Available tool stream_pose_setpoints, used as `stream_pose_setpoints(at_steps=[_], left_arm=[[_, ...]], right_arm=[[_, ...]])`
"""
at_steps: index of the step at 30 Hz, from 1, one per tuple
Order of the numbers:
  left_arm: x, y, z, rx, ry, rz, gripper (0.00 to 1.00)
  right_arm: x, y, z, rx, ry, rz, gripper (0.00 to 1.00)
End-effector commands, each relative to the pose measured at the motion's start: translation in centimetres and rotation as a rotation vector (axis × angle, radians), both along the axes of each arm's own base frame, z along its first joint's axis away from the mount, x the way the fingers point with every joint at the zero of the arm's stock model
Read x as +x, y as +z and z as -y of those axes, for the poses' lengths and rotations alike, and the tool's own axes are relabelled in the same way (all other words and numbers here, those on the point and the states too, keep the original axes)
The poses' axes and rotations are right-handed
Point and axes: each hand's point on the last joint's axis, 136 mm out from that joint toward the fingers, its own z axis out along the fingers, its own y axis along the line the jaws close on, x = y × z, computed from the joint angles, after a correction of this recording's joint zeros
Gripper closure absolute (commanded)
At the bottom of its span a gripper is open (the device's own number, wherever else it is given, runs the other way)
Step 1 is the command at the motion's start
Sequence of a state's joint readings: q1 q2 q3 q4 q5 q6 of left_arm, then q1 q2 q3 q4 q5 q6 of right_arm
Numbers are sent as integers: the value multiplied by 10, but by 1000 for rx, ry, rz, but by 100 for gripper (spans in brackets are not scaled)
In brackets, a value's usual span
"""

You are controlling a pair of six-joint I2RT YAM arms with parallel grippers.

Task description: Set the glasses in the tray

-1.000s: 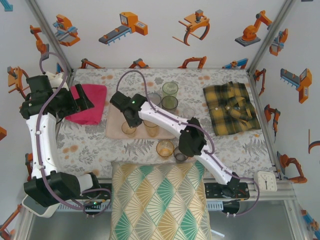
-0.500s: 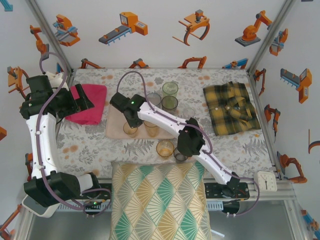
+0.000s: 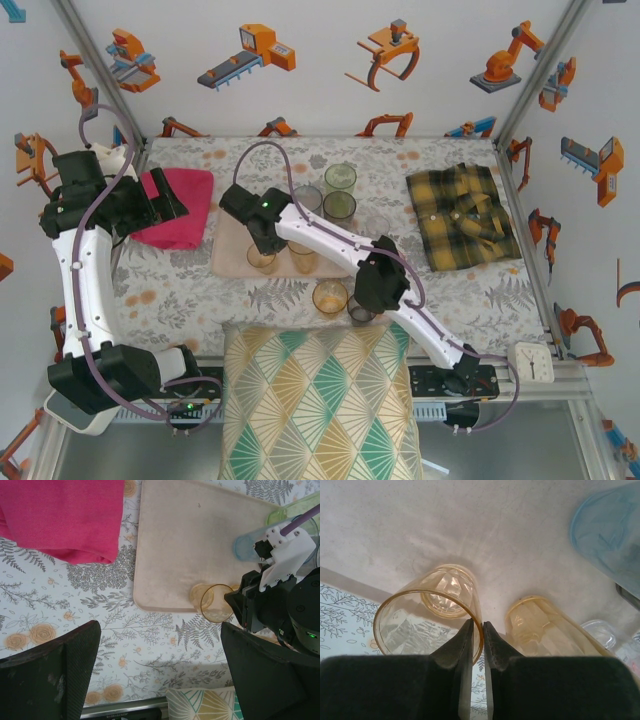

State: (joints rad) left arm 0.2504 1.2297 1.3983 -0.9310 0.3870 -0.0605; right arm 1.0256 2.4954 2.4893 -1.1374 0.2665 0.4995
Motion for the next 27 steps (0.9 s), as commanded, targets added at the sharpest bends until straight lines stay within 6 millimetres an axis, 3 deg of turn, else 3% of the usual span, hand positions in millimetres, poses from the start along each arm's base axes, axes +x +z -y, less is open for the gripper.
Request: stream_pose_setpoints(at_steps=[1, 27], left_arm=[[-3, 6, 2, -21, 2, 24, 3], [-4, 6, 3, -31, 4, 28, 3]], right_arm=[[-1, 0, -2, -9, 7, 6, 82], [10, 47, -3, 36, 9, 106, 75]])
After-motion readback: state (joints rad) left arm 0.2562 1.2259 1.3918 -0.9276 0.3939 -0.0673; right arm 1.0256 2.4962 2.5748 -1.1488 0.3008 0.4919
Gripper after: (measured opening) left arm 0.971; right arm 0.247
